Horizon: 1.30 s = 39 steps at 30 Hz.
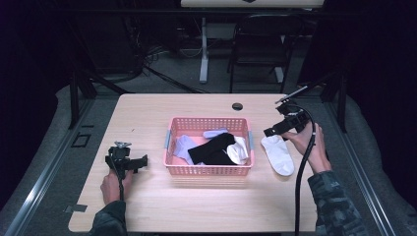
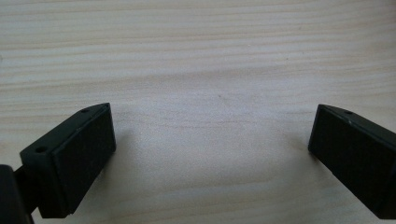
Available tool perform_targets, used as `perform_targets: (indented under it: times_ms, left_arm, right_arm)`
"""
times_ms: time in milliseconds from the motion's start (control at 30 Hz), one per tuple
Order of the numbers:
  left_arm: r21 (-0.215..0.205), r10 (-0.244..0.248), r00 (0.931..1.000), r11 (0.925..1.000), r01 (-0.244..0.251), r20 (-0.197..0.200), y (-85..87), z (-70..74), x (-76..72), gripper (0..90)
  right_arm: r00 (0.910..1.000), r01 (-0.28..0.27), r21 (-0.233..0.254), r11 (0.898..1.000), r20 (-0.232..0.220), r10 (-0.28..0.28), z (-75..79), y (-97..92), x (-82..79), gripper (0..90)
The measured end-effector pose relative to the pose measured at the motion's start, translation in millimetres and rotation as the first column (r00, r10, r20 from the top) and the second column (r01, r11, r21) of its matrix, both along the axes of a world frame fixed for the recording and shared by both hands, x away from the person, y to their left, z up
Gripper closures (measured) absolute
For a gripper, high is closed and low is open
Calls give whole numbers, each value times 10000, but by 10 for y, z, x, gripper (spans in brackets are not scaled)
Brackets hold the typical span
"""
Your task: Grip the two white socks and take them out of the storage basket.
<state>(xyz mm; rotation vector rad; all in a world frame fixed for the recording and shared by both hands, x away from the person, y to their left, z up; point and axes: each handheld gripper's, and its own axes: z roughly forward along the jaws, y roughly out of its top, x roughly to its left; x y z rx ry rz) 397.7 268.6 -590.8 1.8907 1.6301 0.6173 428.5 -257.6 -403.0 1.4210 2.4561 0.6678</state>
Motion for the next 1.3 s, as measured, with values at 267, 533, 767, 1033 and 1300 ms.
perform_targets:
  times_ms: [267,533,767,1033,1300]
  left_arm:
    - [0,-3,10000,10000,3,-2,0,0,0,7]
    - [-2,0,10000,10000,0,0,0,0,0,7]
    - [0,-1,10000,10000,1,0,1,0,0,7]
    - [-2,0,10000,10000,0,1,1,0,0,7]
    - [-4,1,10000,10000,-1,3,1,0,0,7]
  right_arm:
    - [9978,-615,-75,9981,235,617,108,286,45,100]
    - [9920,-1256,101,9920,126,1254,81,636,201,138]
    - [9881,-1506,114,9885,-306,1509,-103,832,355,205]
    - [9830,-1615,-108,9868,-906,1599,-405,998,473,279]
    - [9815,-1442,-51,9895,-1283,1424,-629,1035,537,334]
